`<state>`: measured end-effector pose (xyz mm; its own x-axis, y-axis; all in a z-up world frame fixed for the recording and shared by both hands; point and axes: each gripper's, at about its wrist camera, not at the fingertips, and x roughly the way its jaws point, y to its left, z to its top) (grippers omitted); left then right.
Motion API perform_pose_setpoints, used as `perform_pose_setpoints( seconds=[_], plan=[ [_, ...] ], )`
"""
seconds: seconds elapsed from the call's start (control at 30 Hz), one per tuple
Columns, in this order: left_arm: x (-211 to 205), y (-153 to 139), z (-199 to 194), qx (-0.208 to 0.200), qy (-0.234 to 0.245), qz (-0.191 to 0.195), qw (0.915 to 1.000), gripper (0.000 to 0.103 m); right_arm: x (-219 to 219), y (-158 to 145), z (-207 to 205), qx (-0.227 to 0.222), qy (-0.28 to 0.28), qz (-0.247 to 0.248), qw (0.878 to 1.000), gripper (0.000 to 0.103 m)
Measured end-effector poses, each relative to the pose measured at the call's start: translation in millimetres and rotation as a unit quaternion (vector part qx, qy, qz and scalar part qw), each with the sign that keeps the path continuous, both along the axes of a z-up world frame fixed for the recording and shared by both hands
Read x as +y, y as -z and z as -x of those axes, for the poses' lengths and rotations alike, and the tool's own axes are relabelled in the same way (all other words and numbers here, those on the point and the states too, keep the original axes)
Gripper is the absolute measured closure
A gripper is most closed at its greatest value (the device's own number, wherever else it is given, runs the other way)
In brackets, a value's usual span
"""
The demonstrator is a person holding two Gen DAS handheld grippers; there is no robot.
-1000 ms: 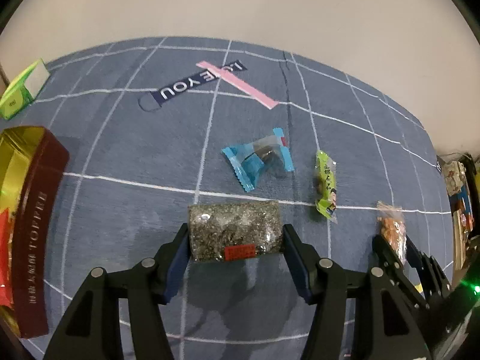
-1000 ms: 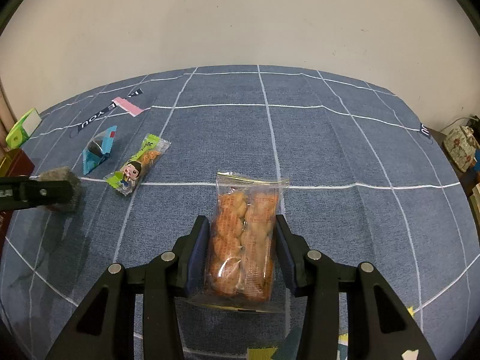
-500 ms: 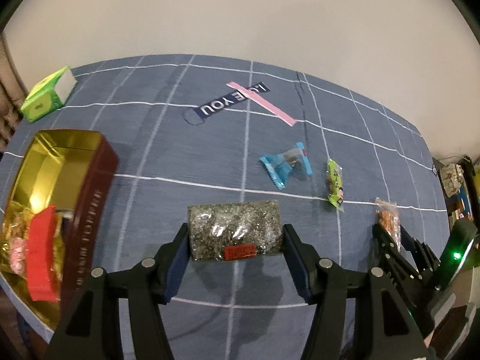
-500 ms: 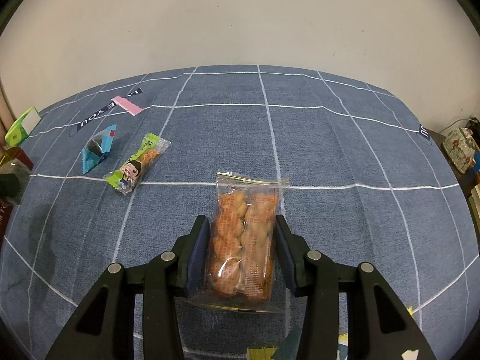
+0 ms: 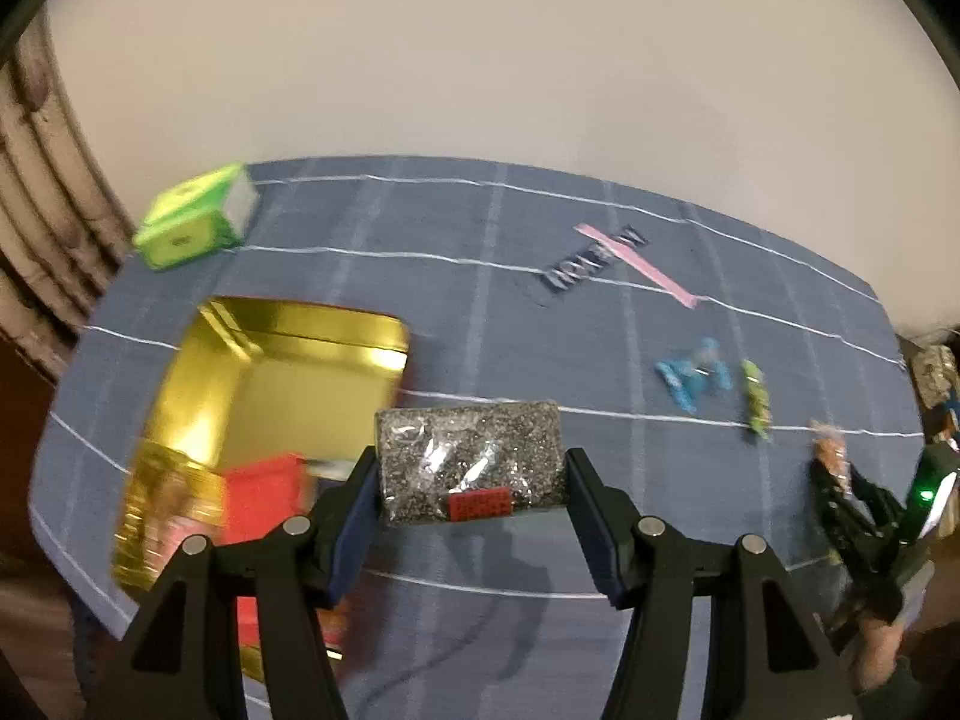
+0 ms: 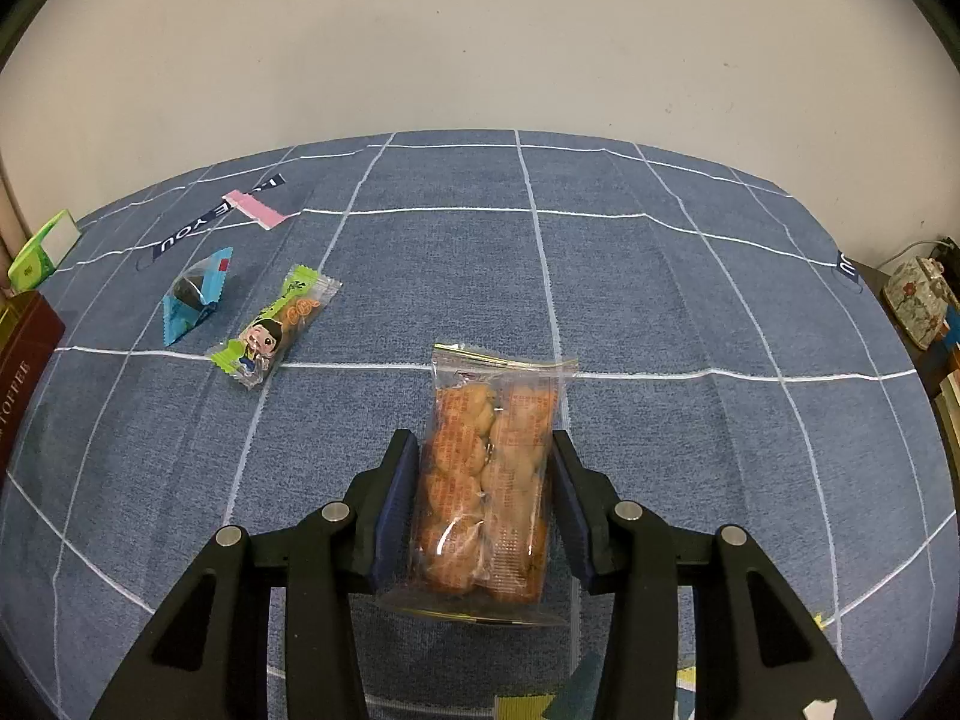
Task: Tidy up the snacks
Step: 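Carry the grey block into the gold tin and open the left tool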
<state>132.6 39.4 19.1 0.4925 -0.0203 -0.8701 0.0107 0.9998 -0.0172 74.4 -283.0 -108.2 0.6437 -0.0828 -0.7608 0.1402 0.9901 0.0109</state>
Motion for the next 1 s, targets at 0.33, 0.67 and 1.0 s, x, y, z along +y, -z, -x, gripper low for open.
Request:
perform_pose_setpoints(
  seconds=[0.33,0.67,1.0],
  plan=[
    [79.1,2.1,-21.9,0.019,-0.031,-0.032,0.9988,0.043,0.1,-0.2,0.0,0.0,0.0,0.001,1.0,0.062],
    [119.6,40.3,-50.0,0.058,-0.042,-0.059,0.9957,0.043,0.0,-0.3,0.1,0.0,0.0,0.002,1.0,0.062],
    [139.3,77.4,-66.6,0.095,-0.054,-0.059,0.9922,0.043,0.4,-0.4,0.1,0.0,0.0,0.002,1.0,0.062]
  ],
)
